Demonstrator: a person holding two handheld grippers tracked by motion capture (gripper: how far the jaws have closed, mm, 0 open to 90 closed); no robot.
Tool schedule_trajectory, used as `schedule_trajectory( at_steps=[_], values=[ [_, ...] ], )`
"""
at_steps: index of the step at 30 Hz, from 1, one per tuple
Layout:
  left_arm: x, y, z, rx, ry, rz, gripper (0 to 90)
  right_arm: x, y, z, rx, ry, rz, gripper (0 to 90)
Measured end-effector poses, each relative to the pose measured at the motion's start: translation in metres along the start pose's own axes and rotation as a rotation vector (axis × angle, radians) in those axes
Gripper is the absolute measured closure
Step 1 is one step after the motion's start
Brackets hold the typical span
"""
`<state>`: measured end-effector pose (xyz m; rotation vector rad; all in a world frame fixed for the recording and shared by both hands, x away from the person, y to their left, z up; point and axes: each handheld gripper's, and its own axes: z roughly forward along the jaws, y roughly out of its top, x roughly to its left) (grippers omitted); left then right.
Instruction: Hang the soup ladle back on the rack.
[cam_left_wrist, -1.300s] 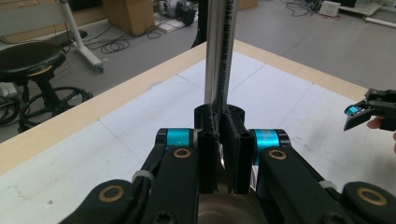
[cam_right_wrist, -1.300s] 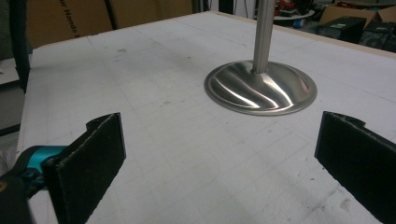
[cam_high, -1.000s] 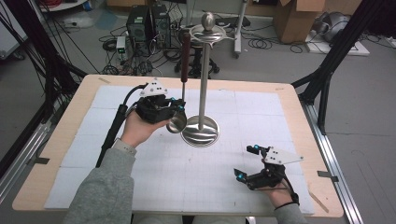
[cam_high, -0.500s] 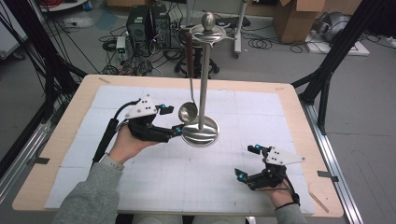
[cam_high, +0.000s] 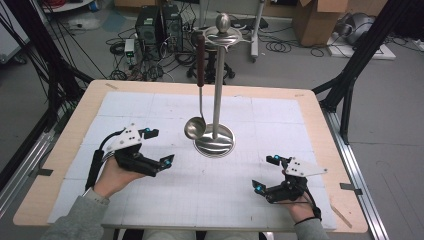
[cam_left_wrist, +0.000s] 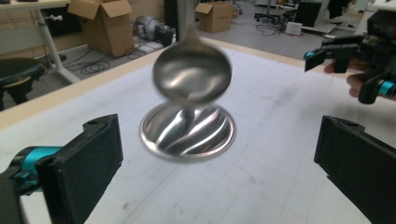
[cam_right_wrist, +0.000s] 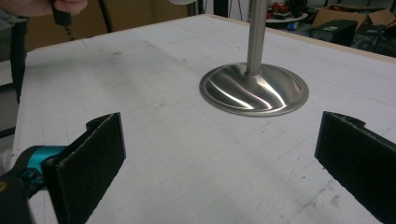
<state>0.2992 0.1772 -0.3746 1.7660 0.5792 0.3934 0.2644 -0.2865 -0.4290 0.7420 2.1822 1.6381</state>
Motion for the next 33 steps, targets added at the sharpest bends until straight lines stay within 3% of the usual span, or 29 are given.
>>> schedule_trajectory(
  at_steps=[5, 7, 21, 25, 33],
  values=[
    [0.006, -0.017, -0.017, 0.009, 0.039, -0.008, 1.7, 0.000, 0.001, 0.000, -0.005, -0.003, -0.005, 0.7],
    [0.005, -0.022, -0.025, -0.015, 0.057, -0.008, 1.7, 0.001, 0.002, -0.001, -0.007, -0.002, -0.002, 0.7],
    [0.016, -0.043, -0.052, -0.049, 0.113, -0.060, 1.7, -0.002, 0.005, -0.006, -0.064, -0.036, 0.002, 0.6],
    [0.019, -0.046, -0.058, -0.051, 0.118, -0.110, 1.7, -0.003, 0.006, -0.009, -0.081, -0.054, 0.005, 0.7],
    [0.019, -0.051, -0.062, -0.022, 0.142, -0.081, 1.7, -0.006, 0.006, -0.013, -0.105, -0.082, 0.014, 0.6]
  ],
)
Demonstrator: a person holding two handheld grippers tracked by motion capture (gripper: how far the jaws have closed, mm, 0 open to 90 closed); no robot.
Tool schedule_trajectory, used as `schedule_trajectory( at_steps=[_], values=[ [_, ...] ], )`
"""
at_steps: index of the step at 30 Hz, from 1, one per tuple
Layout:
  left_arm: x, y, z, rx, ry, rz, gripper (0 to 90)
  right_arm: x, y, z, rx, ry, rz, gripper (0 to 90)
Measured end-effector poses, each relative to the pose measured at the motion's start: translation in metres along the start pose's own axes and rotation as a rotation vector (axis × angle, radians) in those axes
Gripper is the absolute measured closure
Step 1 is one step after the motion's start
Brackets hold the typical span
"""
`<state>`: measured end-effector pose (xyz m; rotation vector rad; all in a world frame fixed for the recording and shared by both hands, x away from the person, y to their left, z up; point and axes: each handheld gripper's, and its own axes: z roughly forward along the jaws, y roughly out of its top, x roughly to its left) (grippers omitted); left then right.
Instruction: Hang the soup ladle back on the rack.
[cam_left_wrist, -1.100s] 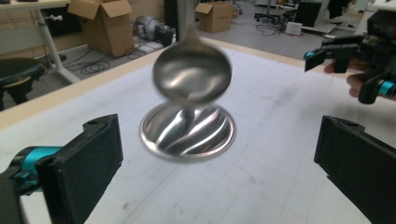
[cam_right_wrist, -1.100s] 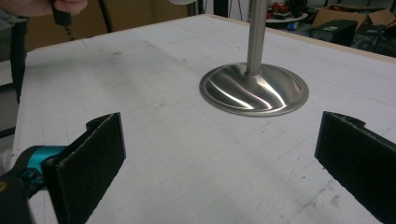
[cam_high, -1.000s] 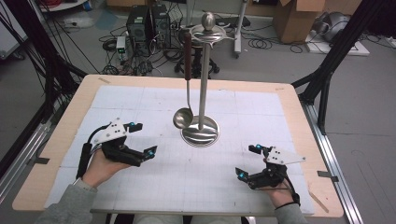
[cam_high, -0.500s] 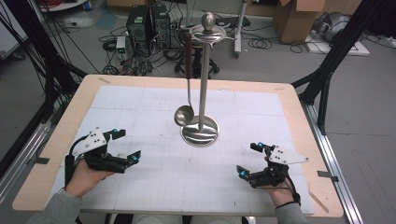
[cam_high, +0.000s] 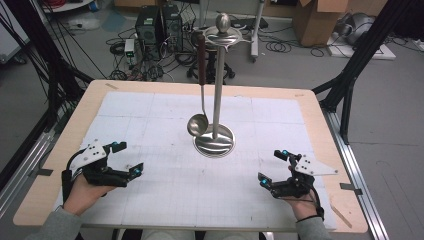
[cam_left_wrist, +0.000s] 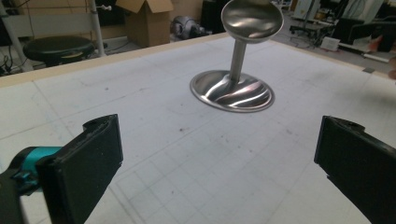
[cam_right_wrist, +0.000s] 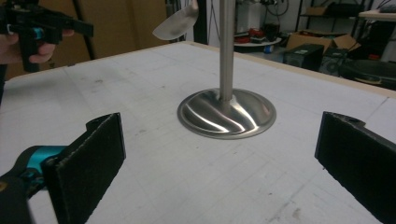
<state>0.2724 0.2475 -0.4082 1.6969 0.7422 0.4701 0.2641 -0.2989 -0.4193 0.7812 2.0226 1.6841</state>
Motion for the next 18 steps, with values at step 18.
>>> schedule_trajectory(
  at_steps=[18],
  values=[
    [0.016, -0.017, -0.010, 0.107, 0.064, -0.070, 1.7, -0.007, -0.001, -0.005, -0.016, -0.057, 0.020, 0.6]
  ],
)
